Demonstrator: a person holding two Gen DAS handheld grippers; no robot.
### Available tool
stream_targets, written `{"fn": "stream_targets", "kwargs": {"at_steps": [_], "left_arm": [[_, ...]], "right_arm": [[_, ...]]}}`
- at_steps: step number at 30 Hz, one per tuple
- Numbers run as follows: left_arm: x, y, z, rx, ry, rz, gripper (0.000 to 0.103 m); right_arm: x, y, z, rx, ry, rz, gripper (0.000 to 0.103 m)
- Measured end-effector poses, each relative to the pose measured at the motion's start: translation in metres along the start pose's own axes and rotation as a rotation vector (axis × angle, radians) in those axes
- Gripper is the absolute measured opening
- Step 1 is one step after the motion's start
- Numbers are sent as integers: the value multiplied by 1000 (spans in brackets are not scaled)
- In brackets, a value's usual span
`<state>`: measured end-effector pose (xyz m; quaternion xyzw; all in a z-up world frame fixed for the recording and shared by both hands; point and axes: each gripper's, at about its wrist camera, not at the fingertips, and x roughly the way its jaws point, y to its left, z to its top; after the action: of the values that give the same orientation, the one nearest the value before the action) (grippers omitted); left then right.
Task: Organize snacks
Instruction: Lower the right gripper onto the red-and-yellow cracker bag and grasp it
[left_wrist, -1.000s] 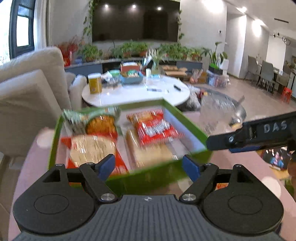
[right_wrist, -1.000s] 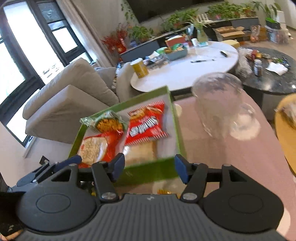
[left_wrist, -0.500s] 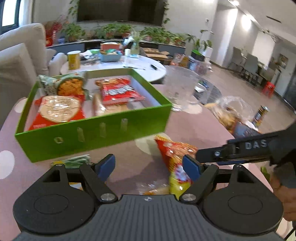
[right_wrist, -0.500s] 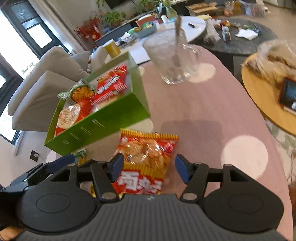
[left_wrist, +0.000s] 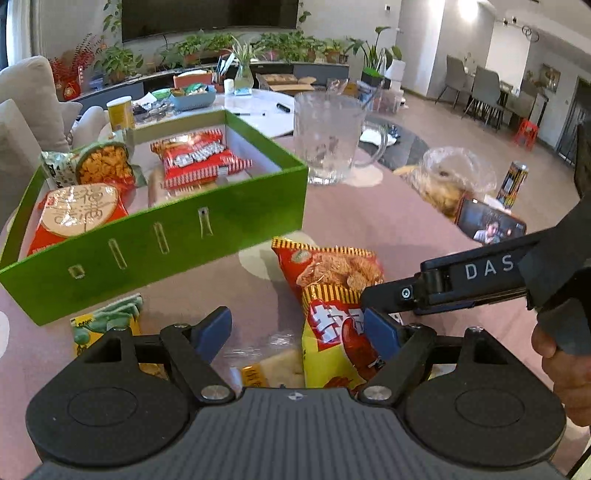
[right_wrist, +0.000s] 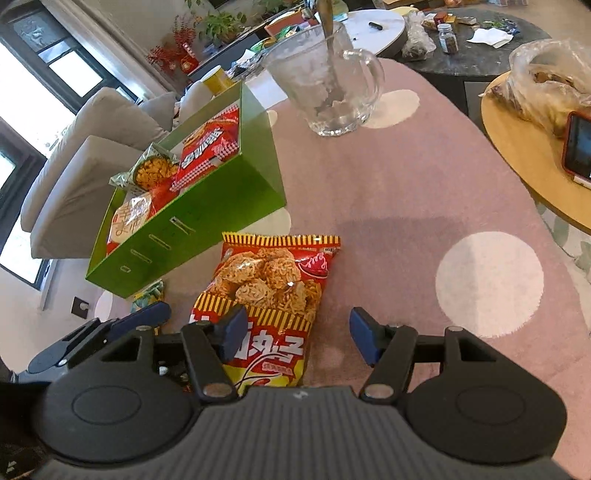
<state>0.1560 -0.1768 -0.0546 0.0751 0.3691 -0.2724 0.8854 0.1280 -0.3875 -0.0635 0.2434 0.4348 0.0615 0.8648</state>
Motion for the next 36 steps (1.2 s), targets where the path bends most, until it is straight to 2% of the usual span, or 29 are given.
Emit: {"fn": "stream_targets", "kwargs": {"at_steps": [5,14,21,25,30,34,36], "left_arm": [[2,4,0,-28,15,-3,77],[0,-5,-5,13,18,-47,70],[-3,-8,-1,1,34,-67,62],[1,-16,-2,40,33,-75,62],[9,-18,0,29,50,-110,64],[10,-22,1,28,50,-111,65],[8,-22,1,16,45,-116,64]], "right_arm": [[1,5,-4,-57,-19,-29,43],[2,5,-2,-37,-10,-25,44],[0,3,-1,8,4,-23,44],[3,9,-3,-6,14,-9,44],[8,11,-1,-4,21,15,46],[12,15,-2,-4,50,69,43],[10,20,-3,-29,39,58,42]]}}
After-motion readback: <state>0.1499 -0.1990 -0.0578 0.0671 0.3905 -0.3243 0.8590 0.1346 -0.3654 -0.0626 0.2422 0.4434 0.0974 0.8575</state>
